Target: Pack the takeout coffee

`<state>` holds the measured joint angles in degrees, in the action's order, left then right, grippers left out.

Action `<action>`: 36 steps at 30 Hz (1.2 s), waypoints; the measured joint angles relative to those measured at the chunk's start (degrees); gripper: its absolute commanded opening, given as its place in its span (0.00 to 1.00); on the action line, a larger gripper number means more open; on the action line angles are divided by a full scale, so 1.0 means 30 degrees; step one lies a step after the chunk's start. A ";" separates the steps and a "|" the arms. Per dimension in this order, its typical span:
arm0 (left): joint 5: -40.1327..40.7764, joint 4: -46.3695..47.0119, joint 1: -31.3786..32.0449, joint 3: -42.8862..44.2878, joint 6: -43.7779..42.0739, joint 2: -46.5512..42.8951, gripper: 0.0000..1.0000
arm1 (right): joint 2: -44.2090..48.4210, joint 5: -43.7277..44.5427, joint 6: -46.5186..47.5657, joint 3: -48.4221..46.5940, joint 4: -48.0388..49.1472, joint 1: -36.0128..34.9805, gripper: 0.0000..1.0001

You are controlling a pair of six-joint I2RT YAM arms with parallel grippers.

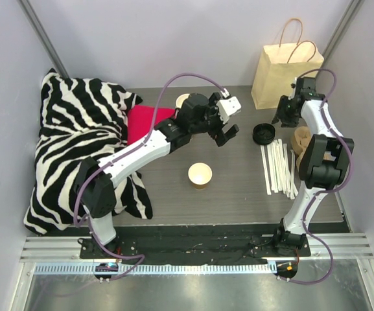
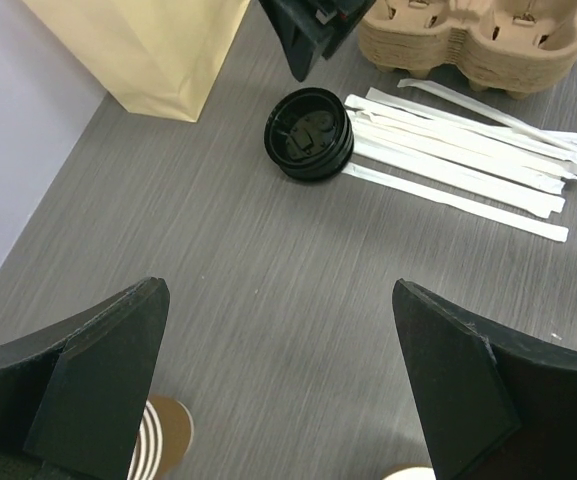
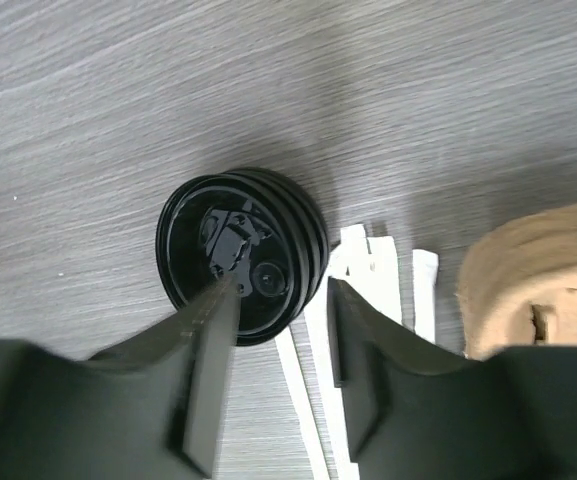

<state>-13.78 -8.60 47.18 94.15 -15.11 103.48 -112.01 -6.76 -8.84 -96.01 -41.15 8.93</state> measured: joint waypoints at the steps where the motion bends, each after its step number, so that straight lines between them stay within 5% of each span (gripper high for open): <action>1: 0.0044 0.0029 0.0000 -0.0153 0.0095 -0.0080 1.00 | 0.0000 -0.0007 -0.0080 -0.0102 -0.0073 0.0109 0.54; 22: 0.0080 0.0095 0.0000 -0.1078 0.1880 -0.0663 1.00 | -0.1049 -0.3038 -0.2557 -0.0466 -0.0962 0.1217 0.61; 36: 0.0036 0.0095 0.0000 -0.1078 0.2113 -0.0663 1.00 | -0.2470 -0.5304 -0.3657 -0.0262 -0.0947 0.1610 0.49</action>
<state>-13.67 -8.32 47.18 90.91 -8.78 101.49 -119.42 -22.68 -19.81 -96.79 -43.99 13.76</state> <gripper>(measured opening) 0.996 0.530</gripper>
